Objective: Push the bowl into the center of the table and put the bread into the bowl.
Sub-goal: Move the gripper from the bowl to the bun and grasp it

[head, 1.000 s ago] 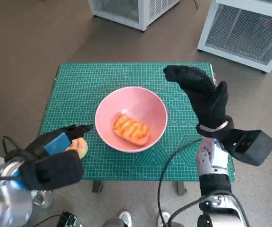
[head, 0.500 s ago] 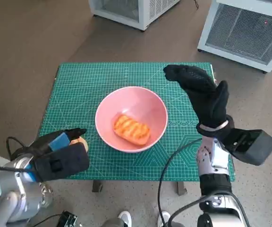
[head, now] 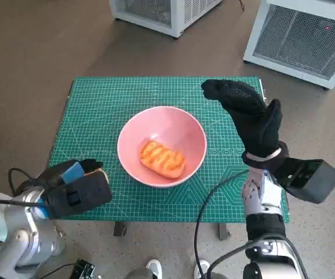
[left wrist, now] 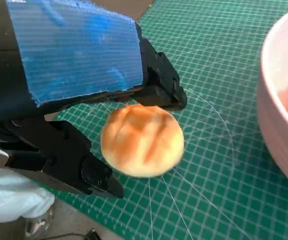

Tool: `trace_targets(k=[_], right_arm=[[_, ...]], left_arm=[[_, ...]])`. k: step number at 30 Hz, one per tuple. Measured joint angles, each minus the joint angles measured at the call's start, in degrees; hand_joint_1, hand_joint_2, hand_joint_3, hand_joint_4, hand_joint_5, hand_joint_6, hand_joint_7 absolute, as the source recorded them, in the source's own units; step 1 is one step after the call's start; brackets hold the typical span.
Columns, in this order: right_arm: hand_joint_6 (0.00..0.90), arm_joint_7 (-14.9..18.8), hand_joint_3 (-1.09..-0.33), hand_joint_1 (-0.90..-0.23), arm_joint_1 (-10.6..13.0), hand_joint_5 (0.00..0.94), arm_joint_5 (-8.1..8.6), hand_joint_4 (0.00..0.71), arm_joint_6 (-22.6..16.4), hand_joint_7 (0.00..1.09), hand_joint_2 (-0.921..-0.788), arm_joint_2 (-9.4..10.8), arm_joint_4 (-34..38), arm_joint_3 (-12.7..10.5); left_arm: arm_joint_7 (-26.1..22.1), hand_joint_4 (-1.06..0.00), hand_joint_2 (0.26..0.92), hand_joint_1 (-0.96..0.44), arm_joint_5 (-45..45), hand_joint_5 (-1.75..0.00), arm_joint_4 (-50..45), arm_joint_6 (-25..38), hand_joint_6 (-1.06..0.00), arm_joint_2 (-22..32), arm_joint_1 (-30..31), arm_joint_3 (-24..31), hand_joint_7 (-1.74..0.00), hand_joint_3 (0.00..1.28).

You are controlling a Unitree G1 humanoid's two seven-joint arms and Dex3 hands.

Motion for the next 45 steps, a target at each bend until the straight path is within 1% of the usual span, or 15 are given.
trace_targets(k=[1, 2, 5, 7, 9, 13, 16, 23, 28, 39, 45], right_arm=[[-0.001, 0.0, -0.724, -0.701, 0.0, 0.001, -0.02, 0.180, 0.0, 0.60, -0.921, 0.0, 0.0, 0.0], [-0.001, 0.0, -0.724, -0.700, 0.0, 0.001, -0.03, 0.180, 0.0, 0.60, -0.921, 0.0, 0.0, 0.0], [-0.001, 0.0, -0.724, -0.698, 0.0, 0.001, -0.03, 0.180, 0.0, 0.60, -0.921, 0.0, 0.0, 0.0], [-0.001, 0.0, -0.724, -0.698, 0.0, 0.001, -0.02, 0.180, 0.0, 0.60, -0.921, 0.0, 0.0, 0.0], [-0.001, 0.0, -0.725, -0.700, 0.0, 0.000, -0.02, 0.179, 0.0, 0.61, -0.921, 0.0, 0.0, 0.0], [-0.001, 0.0, -0.725, -0.704, 0.0, 0.000, 0.01, 0.179, 0.1, 0.61, -0.921, 0.0, 0.0, 0.0], [-0.001, 0.1, -0.724, -0.706, 0.0, 0.000, 0.04, 0.179, 0.1, 0.62, -0.921, 0.0, -0.1, 0.0], [-0.001, 0.3, -0.726, -0.703, 0.0, 0.000, 0.14, 0.178, 0.1, 0.61, -0.921, 0.0, -0.1, 0.0], [-0.001, 0.3, -0.726, -0.697, 0.0, 0.000, 0.15, 0.178, 0.1, 0.60, -0.921, 0.0, -0.1, 0.0], [-0.001, 0.3, -0.725, -0.695, 0.1, 0.001, 0.14, 0.179, 0.1, 0.60, -0.921, 0.0, -0.1, -0.2], [-0.001, 0.2, -0.725, -0.695, 0.3, 0.001, 0.11, 0.179, 0.0, 0.60, -0.921, 0.1, -0.2, -0.2]], left_arm=[[1.0, -0.73, 0.892, 0.10, 0.0, -1.10, 0.6, -1.1, -0.73, -0.1, 0.0, 0.0, -0.70, 0.06], [2.0, -0.76, 0.886, 0.06, 0.0, -1.11, 1.0, -2.1, -0.73, -0.2, 0.1, 0.1, -0.80, 0.06], [4.8, -0.78, 0.875, 0.02, -0.1, -1.11, 1.9, -5.3, -0.73, -0.5, 0.6, 0.6, -0.95, 0.07], [6.7, -0.79, 0.872, 0.01, -0.2, -1.09, 2.1, -7.6, -0.73, -0.7, 1.2, 1.2, -1.00, 0.07], [7.9, -0.78, 0.871, 0.01, -0.3, -1.09, 2.3, -9.4, -0.71, -0.9, 1.8, 1.8, -1.05, 0.08], [8.9, -0.77, 0.871, 0.00, -0.5, -1.10, 2.3, -11.8, -0.71, -0.9, 2.4, 2.9, -1.07, 0.09], [8.9, -0.76, 0.872, 0.00, -1.0, -1.12, 2.3, -12.8, -0.72, -1.0, 2.4, 3.8, -1.06, 0.09], [7.8, -0.76, 0.875, 0.00, -1.7, -1.14, 0.8, -13.0, -0.71, -1.1, 2.3, 5.6, -1.05, 0.09], [6.4, -0.75, 0.886, 0.00, -1.9, -1.10, -1.8, -12.3, -0.69, -1.1, 1.6, 6.8, -1.11, 0.08], [4.5, -0.75, 0.892, 0.00, -2.4, -1.07, -8.8, -11.1, -0.68, -1.1, -3.1, 11.3, -1.14, 0.07], [4.2, -0.80, 0.884, 0.00, -2.9, -1.02, -13.3, -11.1, -0.70, -1.2, -6.2, 13.5, -1.12, 0.05]])
